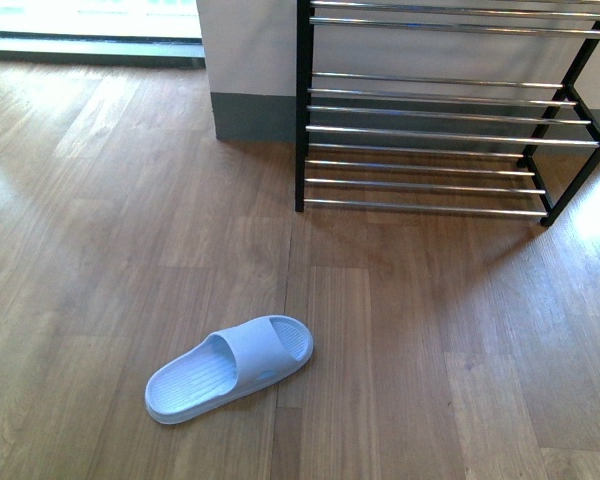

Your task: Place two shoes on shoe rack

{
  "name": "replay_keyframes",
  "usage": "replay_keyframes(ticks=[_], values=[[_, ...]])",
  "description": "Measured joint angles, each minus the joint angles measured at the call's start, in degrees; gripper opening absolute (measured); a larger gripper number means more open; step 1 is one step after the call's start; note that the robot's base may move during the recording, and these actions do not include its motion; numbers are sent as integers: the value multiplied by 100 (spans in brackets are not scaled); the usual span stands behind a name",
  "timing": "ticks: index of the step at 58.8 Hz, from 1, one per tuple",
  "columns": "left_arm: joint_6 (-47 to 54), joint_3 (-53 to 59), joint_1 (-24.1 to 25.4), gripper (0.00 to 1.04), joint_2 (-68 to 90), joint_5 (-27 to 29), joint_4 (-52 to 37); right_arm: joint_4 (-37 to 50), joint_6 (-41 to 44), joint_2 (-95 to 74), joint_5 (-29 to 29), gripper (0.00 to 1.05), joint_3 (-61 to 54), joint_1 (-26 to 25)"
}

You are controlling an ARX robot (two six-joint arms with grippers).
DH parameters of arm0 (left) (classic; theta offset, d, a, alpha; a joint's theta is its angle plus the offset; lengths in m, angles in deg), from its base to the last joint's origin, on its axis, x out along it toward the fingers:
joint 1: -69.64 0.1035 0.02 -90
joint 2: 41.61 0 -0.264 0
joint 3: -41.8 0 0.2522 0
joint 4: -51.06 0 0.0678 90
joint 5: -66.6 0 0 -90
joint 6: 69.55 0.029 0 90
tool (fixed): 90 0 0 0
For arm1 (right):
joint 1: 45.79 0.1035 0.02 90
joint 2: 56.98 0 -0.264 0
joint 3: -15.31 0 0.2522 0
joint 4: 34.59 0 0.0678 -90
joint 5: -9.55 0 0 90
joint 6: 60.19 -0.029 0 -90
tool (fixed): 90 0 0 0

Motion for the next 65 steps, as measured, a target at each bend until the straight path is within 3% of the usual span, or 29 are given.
replay_keyframes(ticks=[5,8,16,25,39,46,65], values=[[-282,-291,-278,95,645,859,693,0,0,0,-2,1,0,0],[-317,-310,-299,95,1102,866,579,0,0,0,0,1,0,0],[-229,-332,-437,95,2763,426,-525,0,0,0,-2,1,0,2],[109,-787,-656,95,5633,-243,-2387,0,0,0,0,1,0,2],[793,-1993,-1084,95,9645,-546,-3751,0,0,0,-2,1,0,2],[1014,-2914,-1163,95,11709,-734,-3674,0,0,0,-2,1,0,2],[1661,-4059,-1580,95,13573,-772,-3180,0,0,0,-2,1,0,2]])
